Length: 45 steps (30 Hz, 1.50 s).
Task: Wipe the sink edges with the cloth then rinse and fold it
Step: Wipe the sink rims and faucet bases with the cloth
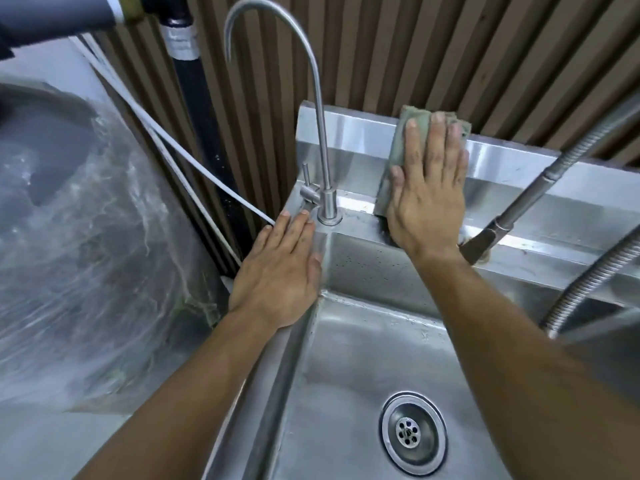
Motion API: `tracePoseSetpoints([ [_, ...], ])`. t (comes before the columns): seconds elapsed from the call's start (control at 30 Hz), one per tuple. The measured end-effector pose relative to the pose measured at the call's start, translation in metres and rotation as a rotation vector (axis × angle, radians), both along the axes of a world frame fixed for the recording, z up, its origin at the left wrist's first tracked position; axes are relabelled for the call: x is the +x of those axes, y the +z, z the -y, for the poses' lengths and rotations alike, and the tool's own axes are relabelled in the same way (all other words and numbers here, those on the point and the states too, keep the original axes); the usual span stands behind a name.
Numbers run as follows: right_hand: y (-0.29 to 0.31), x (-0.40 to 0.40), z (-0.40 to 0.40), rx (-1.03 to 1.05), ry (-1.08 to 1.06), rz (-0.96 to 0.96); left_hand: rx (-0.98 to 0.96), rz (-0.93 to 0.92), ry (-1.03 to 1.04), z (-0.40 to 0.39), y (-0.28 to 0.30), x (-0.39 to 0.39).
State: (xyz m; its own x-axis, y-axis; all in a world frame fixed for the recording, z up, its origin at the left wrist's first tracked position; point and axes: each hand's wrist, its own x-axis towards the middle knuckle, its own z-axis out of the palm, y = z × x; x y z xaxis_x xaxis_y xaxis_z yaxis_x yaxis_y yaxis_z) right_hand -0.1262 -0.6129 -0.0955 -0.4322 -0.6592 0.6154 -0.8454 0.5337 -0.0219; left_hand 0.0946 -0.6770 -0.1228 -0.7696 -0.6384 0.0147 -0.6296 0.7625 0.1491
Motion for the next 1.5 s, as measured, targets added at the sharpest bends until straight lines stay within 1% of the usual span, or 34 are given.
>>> tracePoseSetpoints([
  [0.07, -0.003, 0.005, 0.001, -0.060, -0.089, 0.056, -0.016, 0.005, -0.002, -0.001, 0.000, -0.001],
  [0.13, -0.003, 0.013, 0.015, -0.079, -0.091, 0.071, -0.026, 0.014, 0.001, -0.001, 0.000, -0.003],
  [0.17, -0.003, 0.016, 0.025, -0.058, -0.037, 0.046, -0.031, 0.020, 0.002, 0.000, 0.000, -0.003],
  [0.27, -0.002, 0.013, 0.044, 0.069, 0.216, -0.136, -0.035, 0.016, -0.005, 0.002, -0.001, -0.003],
  [0.3, -0.002, 0.009, 0.045, 0.077, 0.248, -0.168, -0.032, 0.008, -0.010, 0.003, -0.002, -0.004],
  [0.33, -0.003, 0.007, 0.043, 0.058, 0.233, -0.160, -0.029, 0.003, -0.014, 0.003, -0.002, -0.004],
  [0.37, -0.005, 0.006, 0.038, 0.015, 0.175, -0.113, -0.025, 0.000, -0.018, 0.003, -0.002, -0.003],
  [0.47, -0.013, 0.007, 0.018, -0.192, -0.117, 0.116, -0.013, -0.007, -0.022, 0.003, -0.002, -0.003],
  [0.53, -0.012, 0.002, 0.011, -0.328, -0.276, 0.249, -0.004, -0.012, -0.033, 0.003, -0.002, -0.002],
  [0.6, -0.006, -0.004, 0.011, -0.466, -0.356, 0.363, 0.004, -0.018, -0.034, 0.003, -0.003, -0.001],
  [0.67, -0.003, -0.002, 0.017, -0.532, -0.405, 0.419, 0.001, -0.021, -0.026, 0.004, -0.003, -0.002],
  [0.73, -0.003, 0.007, 0.028, -0.474, -0.346, 0.377, -0.001, -0.020, -0.019, 0.005, -0.004, -0.003],
  [0.83, -0.012, 0.018, 0.038, -0.192, -0.056, 0.126, 0.019, -0.028, -0.015, 0.007, -0.005, -0.004],
  [0.87, -0.015, 0.015, 0.036, -0.137, -0.007, 0.070, 0.026, -0.029, -0.017, 0.007, -0.005, -0.004],
  [0.9, -0.016, 0.010, 0.031, -0.126, -0.009, 0.058, 0.029, -0.027, -0.019, 0.008, -0.005, -0.004],
  [0.97, -0.017, 0.001, 0.018, -0.231, -0.136, 0.146, 0.025, -0.026, -0.021, 0.007, -0.004, -0.005],
  [1.03, -0.014, -0.007, 0.009, -0.444, -0.307, 0.326, 0.026, -0.023, -0.018, 0.006, -0.003, -0.005],
  [1.1, -0.004, -0.011, 0.014, -0.656, -0.409, 0.462, 0.024, -0.021, -0.011, 0.006, -0.003, -0.005],
  [1.17, 0.005, -0.008, 0.026, -0.763, -0.480, 0.542, 0.024, -0.020, -0.009, 0.006, -0.003, -0.005],
  [1.2, 0.006, -0.005, 0.033, -0.769, -0.491, 0.553, 0.031, -0.027, -0.010, 0.006, -0.003, -0.005],
  [1.23, 0.005, 0.000, 0.037, -0.734, -0.485, 0.539, 0.048, -0.045, -0.009, 0.005, -0.001, -0.005],
  [1.3, -0.006, 0.011, 0.040, -0.574, -0.398, 0.441, 0.096, -0.124, -0.019, 0.005, 0.005, -0.005],
  [1.37, -0.018, 0.013, 0.033, -0.420, -0.276, 0.318, 0.104, -0.272, -0.068, 0.001, 0.013, -0.007],
  [1.4, -0.021, 0.011, 0.028, -0.401, -0.243, 0.297, 0.097, -0.351, -0.094, -0.001, 0.018, -0.009],
  [1.43, -0.021, 0.007, 0.024, -0.426, -0.243, 0.308, 0.094, -0.417, -0.118, -0.004, 0.023, -0.015],
  [1.5, -0.014, -0.002, 0.023, -0.591, -0.319, 0.439, 0.067, -0.506, -0.186, -0.007, 0.038, -0.036],
])
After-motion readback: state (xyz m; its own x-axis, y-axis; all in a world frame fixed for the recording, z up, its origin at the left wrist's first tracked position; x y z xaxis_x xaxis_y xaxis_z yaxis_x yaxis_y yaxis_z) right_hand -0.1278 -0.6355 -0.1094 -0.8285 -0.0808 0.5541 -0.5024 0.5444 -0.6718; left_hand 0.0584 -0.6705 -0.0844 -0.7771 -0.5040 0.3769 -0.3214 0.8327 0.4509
